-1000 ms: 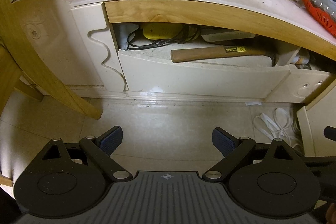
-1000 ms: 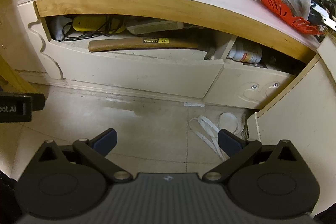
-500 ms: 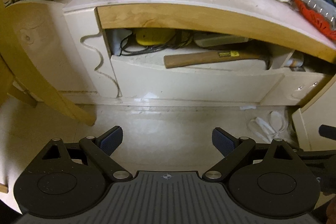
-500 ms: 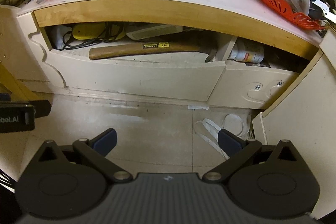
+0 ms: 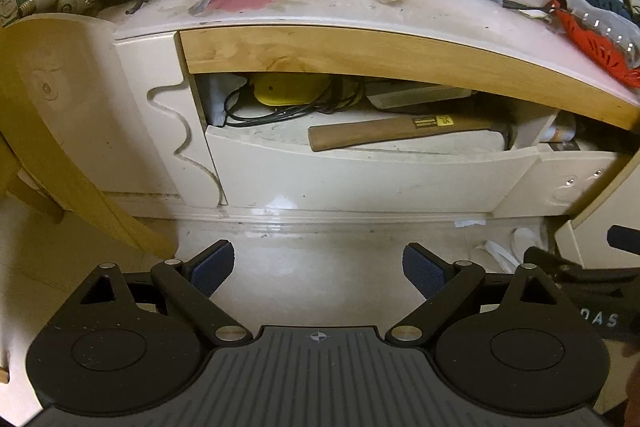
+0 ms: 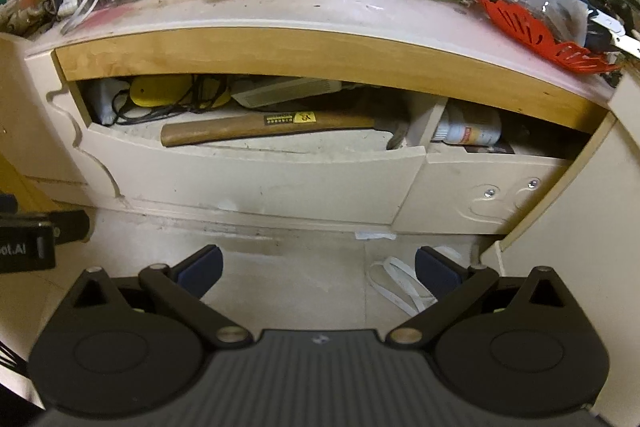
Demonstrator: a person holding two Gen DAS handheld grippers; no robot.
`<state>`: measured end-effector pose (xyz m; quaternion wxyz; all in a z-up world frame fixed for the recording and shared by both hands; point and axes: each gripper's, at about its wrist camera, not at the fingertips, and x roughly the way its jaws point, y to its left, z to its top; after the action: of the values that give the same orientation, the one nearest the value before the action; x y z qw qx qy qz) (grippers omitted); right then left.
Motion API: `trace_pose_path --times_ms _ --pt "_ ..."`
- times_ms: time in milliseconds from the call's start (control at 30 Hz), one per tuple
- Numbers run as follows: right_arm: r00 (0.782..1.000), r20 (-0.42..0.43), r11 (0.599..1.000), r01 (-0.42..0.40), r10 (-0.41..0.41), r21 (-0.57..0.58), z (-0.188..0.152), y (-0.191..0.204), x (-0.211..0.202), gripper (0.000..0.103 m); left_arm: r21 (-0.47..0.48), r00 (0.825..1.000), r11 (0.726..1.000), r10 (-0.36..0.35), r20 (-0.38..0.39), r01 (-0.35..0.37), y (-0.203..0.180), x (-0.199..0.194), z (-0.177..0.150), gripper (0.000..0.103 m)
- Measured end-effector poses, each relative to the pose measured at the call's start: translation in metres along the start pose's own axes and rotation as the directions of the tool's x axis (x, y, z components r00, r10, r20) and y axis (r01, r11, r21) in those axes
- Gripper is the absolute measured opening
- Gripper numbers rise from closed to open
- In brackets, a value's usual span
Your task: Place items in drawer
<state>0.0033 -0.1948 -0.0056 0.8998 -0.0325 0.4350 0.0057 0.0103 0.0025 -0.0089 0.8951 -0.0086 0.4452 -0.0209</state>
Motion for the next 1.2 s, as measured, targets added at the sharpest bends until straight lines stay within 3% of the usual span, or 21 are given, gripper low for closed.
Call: trace_pose_path --times_ms 133,333,533,867,1200 --pt "1.0 0.01 1.0 -0.016 0.016 -0.009 0.003 0.0 0.012 0.103 -0.047 1.0 0.999 0.024 -0.009 -0.024 0.006 0.008 0.001 0.089" --pt "1.0 0.023 0.999 -0.019 0.02 -0.036 0.006 0.002 0.038 0.102 0.045 0.994 0.994 0.1 0.044 -0.102 0.001 0.022 0.004 0.089" --pt "1.0 0.025 1.0 0.001 -0.001 0.008 0.005 -0.001 0.069 0.102 0.057 0.99 0.99 0.13 0.049 -0.132 0.006 0.045 0.01 0.089" --pt "0.999 0.03 1.0 0.019 -0.019 -0.002 0.012 -0.002 0.098 0.102 -0.002 0.992 0.992 0.125 0.005 -0.125 0.011 0.09 0.019 0.089" --pt "0.998 0.04 0.998 0.057 -0.055 -0.037 0.023 -0.003 0.126 0.102 -0.015 0.995 0.995 0.099 0.02 -0.099 0.015 0.128 0.031 0.089"
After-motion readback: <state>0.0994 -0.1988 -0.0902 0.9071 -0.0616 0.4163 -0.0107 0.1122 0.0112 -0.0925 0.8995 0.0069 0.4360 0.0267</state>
